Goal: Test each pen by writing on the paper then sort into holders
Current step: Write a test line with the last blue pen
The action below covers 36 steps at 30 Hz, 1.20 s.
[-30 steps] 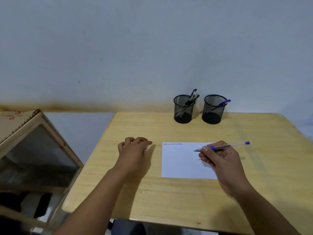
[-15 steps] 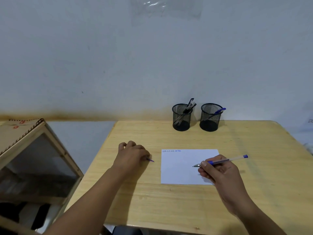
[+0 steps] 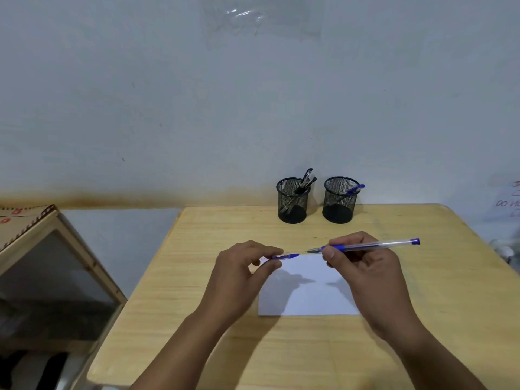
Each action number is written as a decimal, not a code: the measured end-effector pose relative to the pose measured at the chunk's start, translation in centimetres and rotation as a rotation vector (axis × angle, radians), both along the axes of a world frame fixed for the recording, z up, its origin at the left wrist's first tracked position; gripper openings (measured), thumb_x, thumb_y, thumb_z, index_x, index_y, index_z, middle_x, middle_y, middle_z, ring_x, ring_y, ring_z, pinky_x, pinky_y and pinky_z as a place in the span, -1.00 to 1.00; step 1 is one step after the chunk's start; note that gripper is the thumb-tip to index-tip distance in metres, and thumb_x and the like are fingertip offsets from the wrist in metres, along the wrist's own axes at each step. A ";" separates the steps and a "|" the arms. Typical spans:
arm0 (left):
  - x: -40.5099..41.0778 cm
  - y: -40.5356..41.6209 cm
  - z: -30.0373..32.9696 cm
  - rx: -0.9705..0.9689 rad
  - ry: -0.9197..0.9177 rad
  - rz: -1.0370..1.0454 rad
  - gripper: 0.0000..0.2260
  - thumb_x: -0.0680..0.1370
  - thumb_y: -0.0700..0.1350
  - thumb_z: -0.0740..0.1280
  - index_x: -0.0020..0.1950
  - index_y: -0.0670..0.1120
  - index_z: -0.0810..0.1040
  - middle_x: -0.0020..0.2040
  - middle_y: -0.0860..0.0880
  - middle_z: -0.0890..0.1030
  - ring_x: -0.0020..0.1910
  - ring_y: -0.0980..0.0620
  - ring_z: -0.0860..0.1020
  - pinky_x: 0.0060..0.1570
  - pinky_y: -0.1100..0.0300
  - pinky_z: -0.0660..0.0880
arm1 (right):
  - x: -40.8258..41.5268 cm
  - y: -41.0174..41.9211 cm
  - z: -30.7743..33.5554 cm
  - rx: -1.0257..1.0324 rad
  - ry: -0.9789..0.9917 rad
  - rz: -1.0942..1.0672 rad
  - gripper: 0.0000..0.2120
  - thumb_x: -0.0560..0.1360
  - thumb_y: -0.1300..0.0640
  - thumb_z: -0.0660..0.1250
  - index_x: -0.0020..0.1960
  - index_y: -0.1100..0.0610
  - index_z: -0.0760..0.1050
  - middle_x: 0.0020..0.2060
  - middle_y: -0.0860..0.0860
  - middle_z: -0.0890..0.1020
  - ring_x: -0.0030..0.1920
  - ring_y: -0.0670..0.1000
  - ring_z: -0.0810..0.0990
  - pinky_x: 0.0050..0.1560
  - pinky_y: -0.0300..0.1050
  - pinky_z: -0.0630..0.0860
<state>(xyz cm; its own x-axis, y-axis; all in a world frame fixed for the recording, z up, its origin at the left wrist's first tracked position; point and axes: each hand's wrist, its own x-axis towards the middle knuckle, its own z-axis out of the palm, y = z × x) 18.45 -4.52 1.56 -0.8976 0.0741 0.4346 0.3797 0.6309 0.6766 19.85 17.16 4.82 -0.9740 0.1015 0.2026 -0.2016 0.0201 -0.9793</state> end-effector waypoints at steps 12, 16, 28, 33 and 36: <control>1.2 2.1 0.5 0.019 0.123 -0.047 -0.80 0.51 -0.07 0.43 0.10 0.13 0.70 -0.10 0.21 0.62 -0.14 0.15 0.55 -0.27 0.47 0.31 | 0.4 -0.1 -0.8 -0.019 0.004 0.053 -0.90 0.40 0.31 0.50 -0.16 0.13 0.64 -0.26 -0.01 0.71 -0.26 -0.11 0.64 -0.21 -0.34 0.53; 1.3 2.7 0.4 -0.008 0.181 -0.079 -0.81 0.54 0.01 0.36 0.07 0.04 0.72 -0.12 0.16 0.67 -0.17 0.17 0.57 -0.23 0.34 0.43 | 0.7 -0.3 -1.6 -0.044 -0.027 0.069 -0.89 0.40 0.30 0.51 -0.18 0.10 0.66 -0.22 0.02 0.72 -0.20 0.02 0.66 -0.18 -0.28 0.56; 1.6 4.7 -0.7 0.107 0.108 -0.056 -0.86 0.54 -0.16 0.38 0.02 -0.01 0.72 -0.05 0.23 0.67 -0.01 0.24 0.61 0.01 0.31 0.49 | 0.6 -0.6 -2.9 -0.154 -0.089 0.041 -0.83 0.28 0.15 0.53 -0.17 0.17 0.65 -0.21 0.08 0.71 -0.21 -0.02 0.65 -0.16 -0.28 0.56; 0.6 6.4 -0.8 0.317 -0.191 -0.077 -0.87 0.52 -0.09 0.46 0.04 0.08 0.73 -0.09 0.23 0.70 -0.10 0.13 0.61 -0.13 0.34 0.47 | -0.9 -0.1 -3.6 -0.283 -0.175 -0.023 -0.71 0.38 0.19 0.50 0.09 0.11 0.58 -0.17 0.07 0.73 -0.11 0.03 0.69 0.00 -0.15 0.60; -0.6 8.0 -0.9 0.335 -0.262 -0.115 -0.81 0.53 -0.07 0.45 0.07 0.20 0.69 -0.08 0.26 0.69 -0.11 0.12 0.61 -0.07 0.27 0.51 | -2.0 0.5 -3.3 -0.332 -0.184 -0.113 -0.69 0.40 0.23 0.50 0.09 0.13 0.49 -0.19 0.13 0.73 -0.17 0.07 0.69 0.02 -0.01 0.58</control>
<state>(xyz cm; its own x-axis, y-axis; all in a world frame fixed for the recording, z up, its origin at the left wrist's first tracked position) 17.90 3.44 0.68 -0.9748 0.0736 0.2107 0.2232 0.3245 0.9192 17.87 17.70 1.52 -0.9699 0.2408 -0.0366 -0.0364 -0.2919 -0.9558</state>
